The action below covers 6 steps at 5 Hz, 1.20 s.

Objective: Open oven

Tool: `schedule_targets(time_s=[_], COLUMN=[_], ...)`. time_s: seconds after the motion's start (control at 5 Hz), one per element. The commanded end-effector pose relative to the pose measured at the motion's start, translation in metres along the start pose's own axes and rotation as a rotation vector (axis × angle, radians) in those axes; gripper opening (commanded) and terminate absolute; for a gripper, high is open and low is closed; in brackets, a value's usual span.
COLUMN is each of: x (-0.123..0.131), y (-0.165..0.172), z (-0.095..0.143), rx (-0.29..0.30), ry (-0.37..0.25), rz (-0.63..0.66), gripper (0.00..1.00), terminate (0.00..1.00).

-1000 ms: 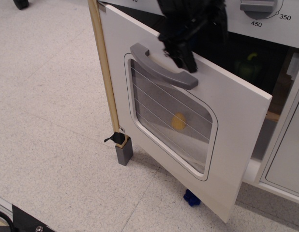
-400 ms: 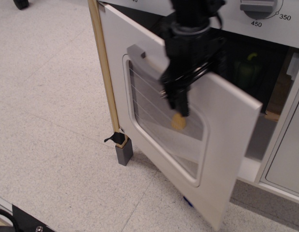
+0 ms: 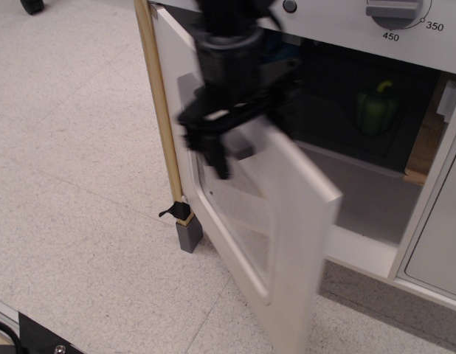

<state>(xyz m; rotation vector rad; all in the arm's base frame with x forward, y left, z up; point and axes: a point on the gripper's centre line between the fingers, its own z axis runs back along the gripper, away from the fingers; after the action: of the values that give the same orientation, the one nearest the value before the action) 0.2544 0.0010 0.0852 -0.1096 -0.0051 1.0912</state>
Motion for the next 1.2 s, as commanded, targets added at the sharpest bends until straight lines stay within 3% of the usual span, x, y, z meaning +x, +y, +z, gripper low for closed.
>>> schedule_targets(time_s=[0.0,0.4,0.6,1.0], x=[0.07,0.112,0.131,0.15], y=[0.056,0.082,0.091,0.086], z=[0.005,0.015,0.021,0.017], rx=[-0.007,0.016,0.068,0.114], ry=[-0.068,-0.082,-0.106,0.025], rz=[-0.226,-0.282,-0.384,-0.704], gripper=[1.0,1.0,1.0,1.0], terminate=[0.0,0.0,0.0,0.0])
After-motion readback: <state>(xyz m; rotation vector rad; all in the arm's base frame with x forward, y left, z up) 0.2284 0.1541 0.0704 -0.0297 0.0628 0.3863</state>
